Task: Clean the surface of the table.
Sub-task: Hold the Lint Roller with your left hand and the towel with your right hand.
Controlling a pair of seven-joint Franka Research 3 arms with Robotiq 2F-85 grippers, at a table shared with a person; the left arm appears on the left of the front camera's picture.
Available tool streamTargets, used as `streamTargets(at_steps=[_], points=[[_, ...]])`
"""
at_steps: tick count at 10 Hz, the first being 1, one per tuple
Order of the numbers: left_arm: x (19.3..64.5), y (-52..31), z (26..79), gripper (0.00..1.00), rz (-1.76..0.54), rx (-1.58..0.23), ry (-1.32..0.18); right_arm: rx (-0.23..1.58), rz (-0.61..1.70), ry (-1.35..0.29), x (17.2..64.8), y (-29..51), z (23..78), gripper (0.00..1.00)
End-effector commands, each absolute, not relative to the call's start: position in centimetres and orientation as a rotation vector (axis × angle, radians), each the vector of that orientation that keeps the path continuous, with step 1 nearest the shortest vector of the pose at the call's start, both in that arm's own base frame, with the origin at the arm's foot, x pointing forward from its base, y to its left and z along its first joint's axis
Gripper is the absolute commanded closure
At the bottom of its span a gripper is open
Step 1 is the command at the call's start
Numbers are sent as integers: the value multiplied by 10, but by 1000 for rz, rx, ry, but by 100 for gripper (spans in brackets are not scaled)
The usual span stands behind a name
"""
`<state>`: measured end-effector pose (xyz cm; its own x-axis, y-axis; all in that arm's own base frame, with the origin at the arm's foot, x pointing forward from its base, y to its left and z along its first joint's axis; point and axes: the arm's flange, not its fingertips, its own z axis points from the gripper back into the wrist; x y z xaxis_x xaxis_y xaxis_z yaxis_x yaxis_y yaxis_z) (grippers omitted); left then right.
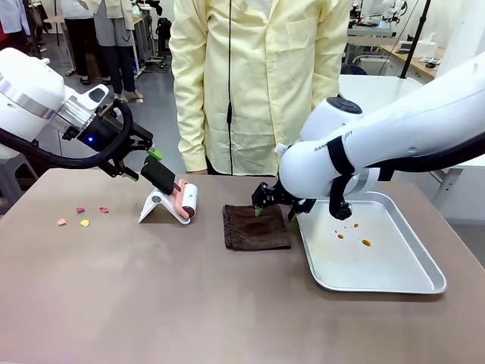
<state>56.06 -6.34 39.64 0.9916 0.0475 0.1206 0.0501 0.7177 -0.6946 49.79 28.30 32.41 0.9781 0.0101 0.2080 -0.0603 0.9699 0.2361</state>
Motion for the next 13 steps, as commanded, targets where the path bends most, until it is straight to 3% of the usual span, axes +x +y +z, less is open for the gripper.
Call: streamTargets(at_steps=[1, 12, 13], points=[[568, -64, 394, 0, 12, -824, -125, 163, -1, -185, 507, 306, 330, 0], [570, -60, 387, 0, 2, -851, -125, 134, -72, -106, 518, 310, 301, 0], [571, -60, 387, 26, 2, -855, -131, 159, -68, -103, 519, 308, 302, 55]])
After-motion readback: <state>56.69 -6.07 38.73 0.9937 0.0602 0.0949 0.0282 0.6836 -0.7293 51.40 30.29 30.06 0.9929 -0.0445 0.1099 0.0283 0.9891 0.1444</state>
